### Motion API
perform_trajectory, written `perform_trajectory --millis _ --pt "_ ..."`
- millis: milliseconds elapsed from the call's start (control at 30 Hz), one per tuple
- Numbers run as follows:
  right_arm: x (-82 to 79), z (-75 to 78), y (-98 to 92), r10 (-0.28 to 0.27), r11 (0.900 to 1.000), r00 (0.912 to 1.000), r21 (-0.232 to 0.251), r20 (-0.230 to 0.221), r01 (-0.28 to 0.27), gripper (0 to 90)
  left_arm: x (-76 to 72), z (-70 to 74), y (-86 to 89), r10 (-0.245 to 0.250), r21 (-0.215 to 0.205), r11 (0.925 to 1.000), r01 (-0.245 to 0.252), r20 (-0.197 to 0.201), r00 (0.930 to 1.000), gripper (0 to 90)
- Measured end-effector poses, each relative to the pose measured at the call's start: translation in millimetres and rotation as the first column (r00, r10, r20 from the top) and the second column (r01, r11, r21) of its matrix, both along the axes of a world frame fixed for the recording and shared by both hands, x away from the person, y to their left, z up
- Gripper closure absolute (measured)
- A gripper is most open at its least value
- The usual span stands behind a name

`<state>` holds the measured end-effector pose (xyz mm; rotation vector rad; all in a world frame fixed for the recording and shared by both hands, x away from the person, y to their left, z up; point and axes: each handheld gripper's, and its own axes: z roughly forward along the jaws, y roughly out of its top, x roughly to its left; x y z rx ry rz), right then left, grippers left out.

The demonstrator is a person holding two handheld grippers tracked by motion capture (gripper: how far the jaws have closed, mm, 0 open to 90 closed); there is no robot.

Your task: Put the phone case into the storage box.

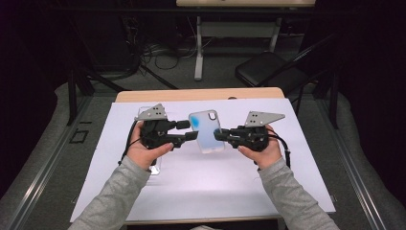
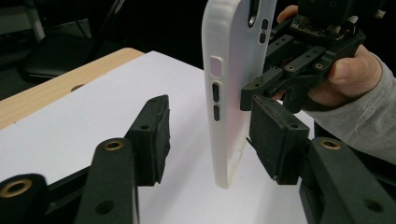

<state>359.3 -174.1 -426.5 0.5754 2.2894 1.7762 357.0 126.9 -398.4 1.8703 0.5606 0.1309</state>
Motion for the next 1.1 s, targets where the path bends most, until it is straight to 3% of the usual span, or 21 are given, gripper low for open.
perform_trajectory --millis 200,267,400,1100 --pt "0.9 -2.3 -1.4 -0.014 1.000 0.9999 0.023 -0.005 0.014 82.1 0.2 -2.3 -2.7 0.014 -0.031 0.9994 -0.015 -0.025 0.9996 53.5" --pt "0.8 -3.1 -1.7 -0.021 0.999 0.9998 0.029 -0.006 0.021 82.1 -0.3 -3.2 -4.2 0.037 -0.040 0.9984 -0.039 -0.050 0.9981 55.2" --pt "0.5 -5.1 -1.9 -0.028 0.999 0.9996 0.045 -0.011 0.028 82.1 -0.6 -5.1 -6.3 0.056 -0.049 0.9971 -0.058 -0.057 0.9968 59.9" --pt "0.8 -6.0 -1.4 -0.057 0.996 0.9983 0.074 -0.016 0.058 82.1 -5.2 -7.8 -12.5 0.109 -0.109 0.9874 -0.114 -0.053 0.9926 75.9"
